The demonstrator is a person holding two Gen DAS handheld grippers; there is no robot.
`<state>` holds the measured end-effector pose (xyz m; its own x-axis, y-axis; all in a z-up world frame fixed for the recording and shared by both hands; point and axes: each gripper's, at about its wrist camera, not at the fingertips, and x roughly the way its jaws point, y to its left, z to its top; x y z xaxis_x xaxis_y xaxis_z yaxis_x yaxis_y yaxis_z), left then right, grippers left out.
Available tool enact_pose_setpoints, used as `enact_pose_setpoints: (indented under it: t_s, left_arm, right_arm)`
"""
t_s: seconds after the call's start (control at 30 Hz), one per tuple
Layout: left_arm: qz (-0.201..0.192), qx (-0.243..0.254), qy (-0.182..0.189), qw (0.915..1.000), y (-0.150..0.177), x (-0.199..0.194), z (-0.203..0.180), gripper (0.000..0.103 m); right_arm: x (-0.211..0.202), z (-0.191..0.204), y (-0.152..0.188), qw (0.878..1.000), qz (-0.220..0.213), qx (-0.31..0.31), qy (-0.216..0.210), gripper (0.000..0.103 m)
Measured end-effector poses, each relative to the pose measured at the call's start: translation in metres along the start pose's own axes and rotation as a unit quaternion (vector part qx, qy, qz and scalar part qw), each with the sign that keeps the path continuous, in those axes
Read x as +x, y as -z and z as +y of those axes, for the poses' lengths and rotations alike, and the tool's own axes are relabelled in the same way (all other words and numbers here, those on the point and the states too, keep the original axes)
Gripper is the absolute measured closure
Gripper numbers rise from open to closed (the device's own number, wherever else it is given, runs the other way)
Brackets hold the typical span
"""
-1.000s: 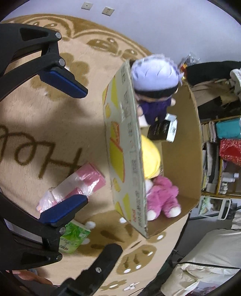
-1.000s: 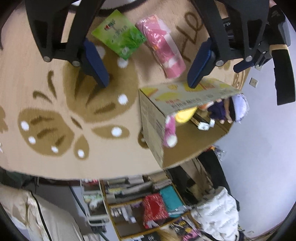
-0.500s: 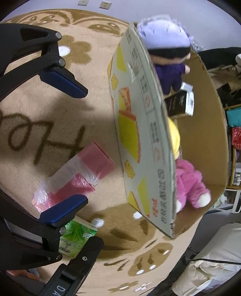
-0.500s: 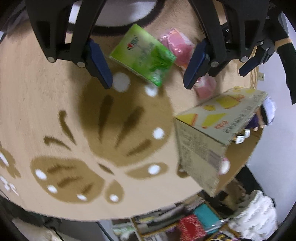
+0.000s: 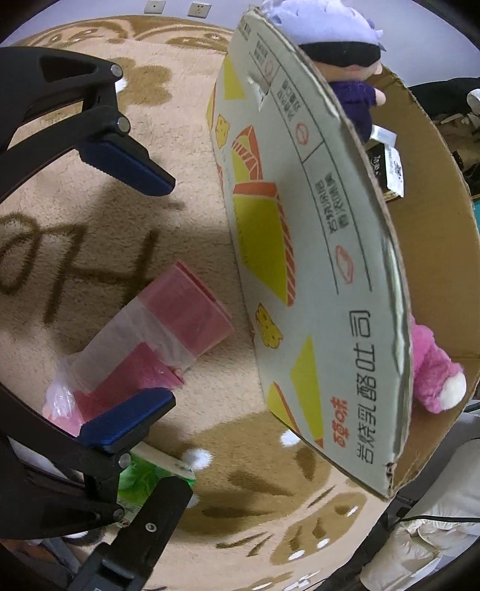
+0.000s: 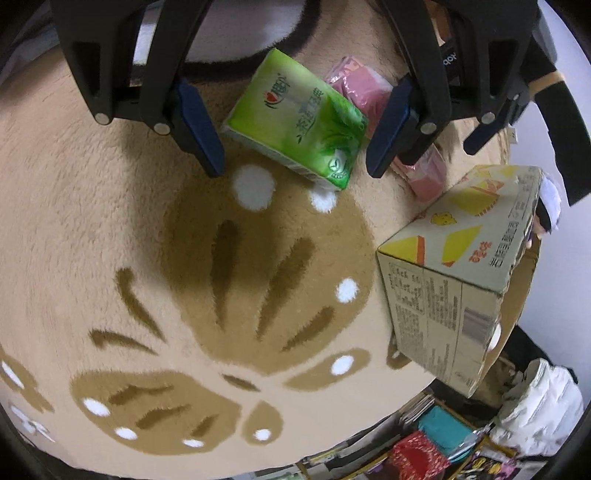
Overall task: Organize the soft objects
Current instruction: 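Grasp pink-and-white roll with left tool while right grasps green tissue pack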
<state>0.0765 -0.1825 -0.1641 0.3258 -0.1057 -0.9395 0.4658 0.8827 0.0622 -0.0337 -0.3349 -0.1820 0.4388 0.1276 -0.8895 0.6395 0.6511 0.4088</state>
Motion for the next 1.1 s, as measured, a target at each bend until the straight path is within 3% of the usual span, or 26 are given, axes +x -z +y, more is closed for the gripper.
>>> enact_pose_setpoints:
  t_s: [0.17, 0.53, 0.77, 0.9, 1.1]
  left_arm:
    - [0.005, 0.003, 0.014, 0.9999, -0.001, 0.007, 0.0, 0.0]
    - [0.039, 0.021, 0.002, 0.999, -0.001, 0.032, -0.004, 0.0]
    - [0.046, 0.022, -0.01, 0.9987, 0.003, 0.036, -0.017, 0.0]
    - [0.059, 0.02, -0.001, 0.998, 0.01, 0.039, -0.014, 0.0]
    - [0.057, 0.014, 0.019, 0.9981, 0.015, 0.037, -0.011, 0.015]
  right_arm:
    - [0.002, -0.004, -0.001, 1.0, 0.004, 0.016, 0.002, 0.031]
    - [0.004, -0.007, -0.001, 0.999, 0.005, 0.035, -0.009, 0.031]
    - [0.007, -0.004, -0.001, 0.999, 0.002, 0.036, -0.005, 0.027]
    - [0.01, 0.006, 0.0, 1.0, -0.005, 0.02, 0.01, 0.018]
    - [0.019, 0.018, 0.003, 0.999, -0.008, -0.001, 0.039, 0.013]
